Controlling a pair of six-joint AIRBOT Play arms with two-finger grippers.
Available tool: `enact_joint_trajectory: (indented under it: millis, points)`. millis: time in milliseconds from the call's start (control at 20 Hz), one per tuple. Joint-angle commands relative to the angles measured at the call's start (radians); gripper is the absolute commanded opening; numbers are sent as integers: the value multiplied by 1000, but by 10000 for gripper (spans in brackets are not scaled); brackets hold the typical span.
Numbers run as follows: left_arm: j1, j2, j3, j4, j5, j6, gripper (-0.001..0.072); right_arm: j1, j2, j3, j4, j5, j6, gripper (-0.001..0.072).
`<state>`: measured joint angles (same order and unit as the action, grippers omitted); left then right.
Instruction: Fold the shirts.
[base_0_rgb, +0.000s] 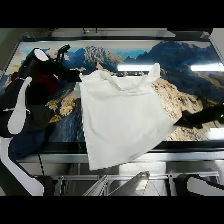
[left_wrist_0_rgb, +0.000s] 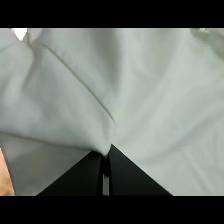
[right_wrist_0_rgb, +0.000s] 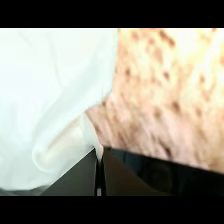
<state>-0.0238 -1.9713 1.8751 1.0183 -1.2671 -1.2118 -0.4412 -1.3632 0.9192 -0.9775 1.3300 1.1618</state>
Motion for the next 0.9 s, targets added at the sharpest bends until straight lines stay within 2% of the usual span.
enact_joint_trajectory:
  millis: [0,100,250,350,500,550,600,650,700,800,850]
  points:
    - [47,14,-39,-11,-179,-79,20,2,-103,241,70,-124,32,15]
    - [42,40,-149,-75,-255,-80,19,5,-239,398,120,-130,34,15]
    - [-11,143,-405,-104,-285,-91,20,9,-420,630,131,-160,93,15]
    - [-59,222,-558,-96,-264,-91,19,8,-511,763,186,-194,95,16]
    - [-111,324,-672,-97,-187,-112,19,11,-597,923,256,-205,91,25]
    - [-121,357,-697,-97,-156,-126,20,14,-612,959,261,-205,91,132]
    - [-126,383,-711,-96,-138,-132,73,16,-615,978,261,-205,86,300]
    - [-125,402,-710,-95,-137,-133,327,17,-614,989,261,-200,73,384]
    - [-119,416,-693,-93,-139,-133,404,17,-610,996,260,-186,65,388]
    - [-90,436,-636,-87,-140,-133,701,6,-594,996,257,-127,67,367]
    - [-67,441,-589,-46,-140,-135,705,-6,-586,996,255,-84,81,273]
